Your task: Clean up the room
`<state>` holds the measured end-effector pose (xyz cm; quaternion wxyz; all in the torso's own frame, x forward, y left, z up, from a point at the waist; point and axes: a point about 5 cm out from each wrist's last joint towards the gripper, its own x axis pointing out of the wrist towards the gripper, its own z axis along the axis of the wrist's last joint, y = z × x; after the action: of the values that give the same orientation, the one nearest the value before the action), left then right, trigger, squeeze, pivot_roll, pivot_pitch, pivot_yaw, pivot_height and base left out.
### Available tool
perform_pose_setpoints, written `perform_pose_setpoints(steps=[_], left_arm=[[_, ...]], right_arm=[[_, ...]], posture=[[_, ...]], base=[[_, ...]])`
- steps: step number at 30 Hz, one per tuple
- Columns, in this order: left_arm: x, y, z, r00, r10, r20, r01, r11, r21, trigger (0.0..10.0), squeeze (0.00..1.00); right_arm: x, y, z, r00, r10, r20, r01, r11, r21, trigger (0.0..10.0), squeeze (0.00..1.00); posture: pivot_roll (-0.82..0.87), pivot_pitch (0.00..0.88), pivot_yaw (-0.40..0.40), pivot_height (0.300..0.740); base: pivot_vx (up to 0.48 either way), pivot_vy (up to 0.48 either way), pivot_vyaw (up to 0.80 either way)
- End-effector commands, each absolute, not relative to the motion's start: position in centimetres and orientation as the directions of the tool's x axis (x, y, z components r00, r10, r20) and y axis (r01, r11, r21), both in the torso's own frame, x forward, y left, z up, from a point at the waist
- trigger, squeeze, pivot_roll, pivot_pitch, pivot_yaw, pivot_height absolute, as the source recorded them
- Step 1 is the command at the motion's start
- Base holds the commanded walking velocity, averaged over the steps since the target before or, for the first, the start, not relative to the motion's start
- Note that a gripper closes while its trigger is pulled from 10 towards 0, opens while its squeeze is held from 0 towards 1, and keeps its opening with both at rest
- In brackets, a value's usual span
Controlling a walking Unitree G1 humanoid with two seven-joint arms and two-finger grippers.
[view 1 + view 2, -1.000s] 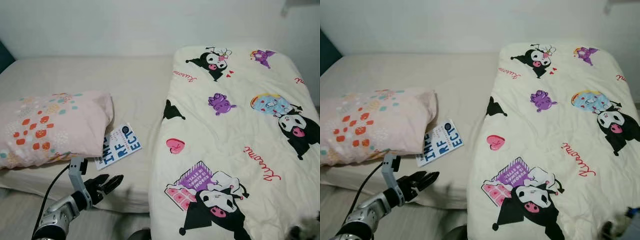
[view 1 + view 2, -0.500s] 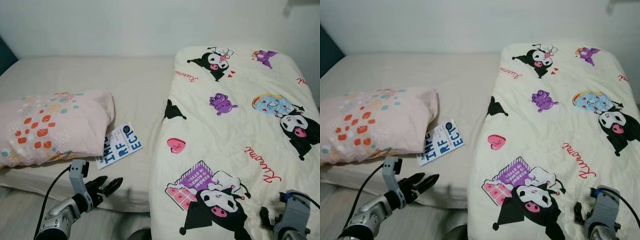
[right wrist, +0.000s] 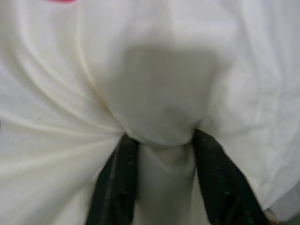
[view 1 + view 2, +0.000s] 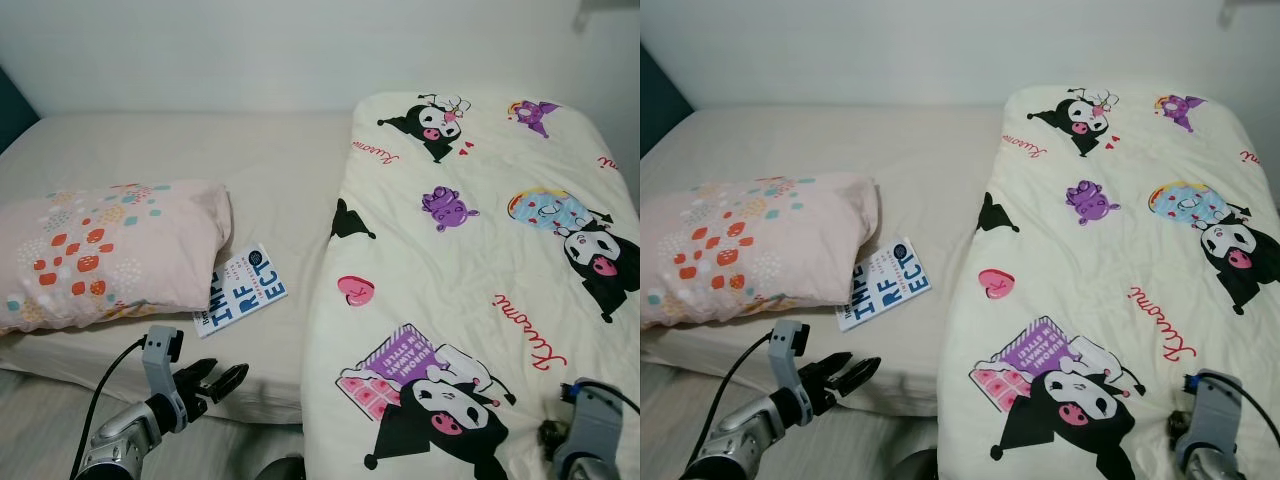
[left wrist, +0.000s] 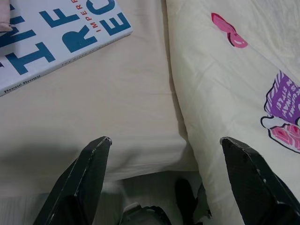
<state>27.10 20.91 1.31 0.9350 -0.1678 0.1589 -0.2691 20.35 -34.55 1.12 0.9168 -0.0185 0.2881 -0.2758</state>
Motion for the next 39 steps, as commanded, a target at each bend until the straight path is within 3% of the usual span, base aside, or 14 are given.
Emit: perform_pose_setpoints(steps=[1,13,23,24,25,28,29,31,37,39], left_arm=[[26.5,21.4,0.8,0.802,-0.55,-0.233,0.437,0.806,-0.399,10.0,0.0],[26.8,21.1,1.0,0.794,-0.564,-0.228,0.456,0.8,-0.39,10.0,0.0],[26.8,21.1,1.0,0.794,-0.565,-0.226,0.458,0.799,-0.389,10.0,0.0],[26.8,21.1,1.0,0.792,-0.566,-0.227,0.458,0.798,-0.391,10.0,0.0],[26.8,21.0,1.0,0.791,-0.567,-0.228,0.459,0.798,-0.391,10.0,0.0],[26.7,21.0,0.9,0.791,-0.568,-0.229,0.459,0.797,-0.392,10.0,0.0],[26.7,21.0,0.9,0.79,-0.569,-0.229,0.46,0.797,-0.392,10.0,0.0],[26.7,21.0,0.9,0.791,-0.568,-0.227,0.46,0.796,-0.393,10.0,0.0],[26.6,21.0,0.9,0.793,-0.566,-0.226,0.457,0.797,-0.395,10.0,0.0],[26.6,21.1,0.8,0.794,-0.564,-0.227,0.452,0.798,-0.399,10.0,0.0]], right_arm=[[19.4,-35.1,0.7,0.647,-0.547,-0.531,0.523,0.825,-0.213,0.0,0.0],[17.6,-39.1,3.2,0.552,-0.674,-0.491,0.579,0.734,-0.356,0.0,0.0],[17.2,-41.0,5.7,0.558,-0.714,-0.422,0.594,0.699,-0.398,0.0,0.0],[18.7,-39.4,5.8,0.669,-0.6,-0.439,0.555,0.796,-0.243,10.0,0.09],[19.7,-37.8,5.8,0.749,-0.492,-0.444,0.494,0.861,-0.12,10.0,0.89],[20.3,-36.6,5.9,0.798,-0.414,-0.438,0.444,0.895,-0.038,10.0,0.89],[20.8,-35.4,5.8,0.836,-0.335,-0.434,0.395,0.917,0.055,10.0,1.0],[21.6,-33.4,5.9,0.892,-0.221,-0.395,0.318,0.927,0.199,10.0,1.0],[21.9,-31.7,5.6,0.914,-0.118,-0.387,0.251,0.916,0.313,10.0,1.0],[21.2,-31.2,4.1,0.863,-0.102,-0.496,0.265,0.925,0.271,10.0,1.0]], posture=[[-0.12,0.205,0.148,0.626],[-0.14,0.194,0.148,0.626],[-0.14,0.201,0.152,0.626],[-0.14,0.205,0.151,0.626],[-0.14,0.205,0.151,0.626],[-0.14,0.206,0.15,0.626],[-0.14,0.208,0.15,0.626],[-0.14,0.211,0.15,0.626],[-0.13,0.216,0.152,0.626],[-0.13,0.221,0.153,0.626]], base=[[0.0,0.0,0.0],[0.0,0.0,0.0],[0.0,0.0,0.0],[0.0,0.0,0.0],[0.0,0.0,0.0],[0.0,0.0,0.0],[0.0,0.0,0.0],[0.0,0.0,0.0],[0.0,0.0,0.0],[0.0,0.0,0.0]])
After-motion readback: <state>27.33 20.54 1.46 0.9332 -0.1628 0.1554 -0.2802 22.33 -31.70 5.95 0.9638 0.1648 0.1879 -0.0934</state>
